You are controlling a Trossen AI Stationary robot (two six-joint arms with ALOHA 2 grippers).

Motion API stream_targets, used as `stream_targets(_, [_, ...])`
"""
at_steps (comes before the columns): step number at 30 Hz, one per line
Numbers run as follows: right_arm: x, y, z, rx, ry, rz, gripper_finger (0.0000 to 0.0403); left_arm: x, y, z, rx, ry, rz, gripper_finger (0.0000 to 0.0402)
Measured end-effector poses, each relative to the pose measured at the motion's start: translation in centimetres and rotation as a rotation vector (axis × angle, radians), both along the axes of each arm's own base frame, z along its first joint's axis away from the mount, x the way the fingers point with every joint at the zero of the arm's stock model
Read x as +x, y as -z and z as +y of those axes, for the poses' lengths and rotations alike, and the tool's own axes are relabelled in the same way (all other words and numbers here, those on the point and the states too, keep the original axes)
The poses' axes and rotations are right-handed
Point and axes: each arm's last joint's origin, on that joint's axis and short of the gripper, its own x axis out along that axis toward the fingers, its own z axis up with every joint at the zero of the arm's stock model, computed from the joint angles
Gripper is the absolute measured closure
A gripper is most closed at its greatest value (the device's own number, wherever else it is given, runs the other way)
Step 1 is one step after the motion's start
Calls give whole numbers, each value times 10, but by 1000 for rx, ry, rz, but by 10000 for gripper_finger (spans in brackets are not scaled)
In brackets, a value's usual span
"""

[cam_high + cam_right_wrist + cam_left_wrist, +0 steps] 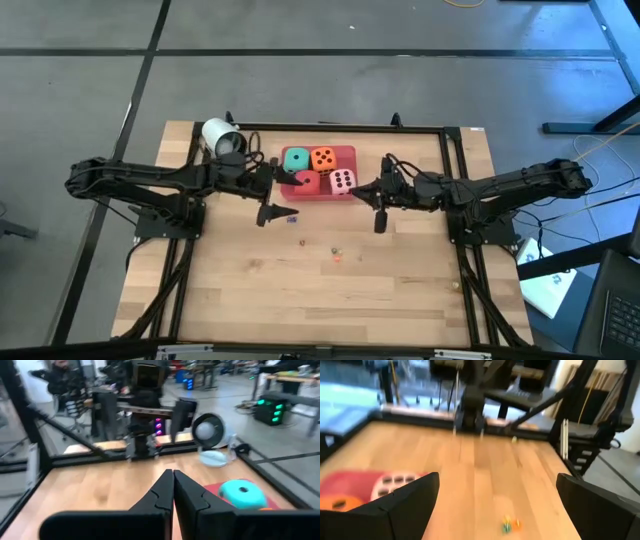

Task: Pick & Place Dice
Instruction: Put the left small blue dice into the pink bin

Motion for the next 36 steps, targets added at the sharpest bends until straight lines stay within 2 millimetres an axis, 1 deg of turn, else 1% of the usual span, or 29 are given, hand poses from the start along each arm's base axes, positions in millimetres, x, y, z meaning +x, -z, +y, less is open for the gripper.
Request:
stream_targets(4, [0, 3, 1, -1, -22, 35, 392, -1, 9, -3, -36, -7, 94, 2])
stream_targets(7, [1, 10, 1, 11, -19, 83, 392, -3, 16, -8, -36, -46, 173, 2])
stream_targets(12, [11, 27, 4, 42, -68, 166, 392, -3, 29, -20, 29, -101, 295, 2])
stream_targets(15, [16, 36, 5, 61, -68, 199, 392, 0, 32, -26, 67, -106, 306, 5])
stream_targets(18, [18, 40, 5, 81, -54, 214, 392, 1, 34, -30, 74, -94, 310, 22])
stream_targets(23, [18, 40, 6, 100, -58, 209, 392, 0, 36, -35, 71, -90, 339, 66])
stream_targets(27, [17, 41, 11, 98, -78, 223, 392, -3, 42, -37, 47, -99, 412, 94])
stream_targets(32, [19, 47, 20, 94, -125, 250, 392, -4, 53, -41, 14, -123, 505, 106])
stream_targets(36, [24, 58, 27, 86, -146, 289, 391, 3, 64, -46, 30, -122, 552, 107])
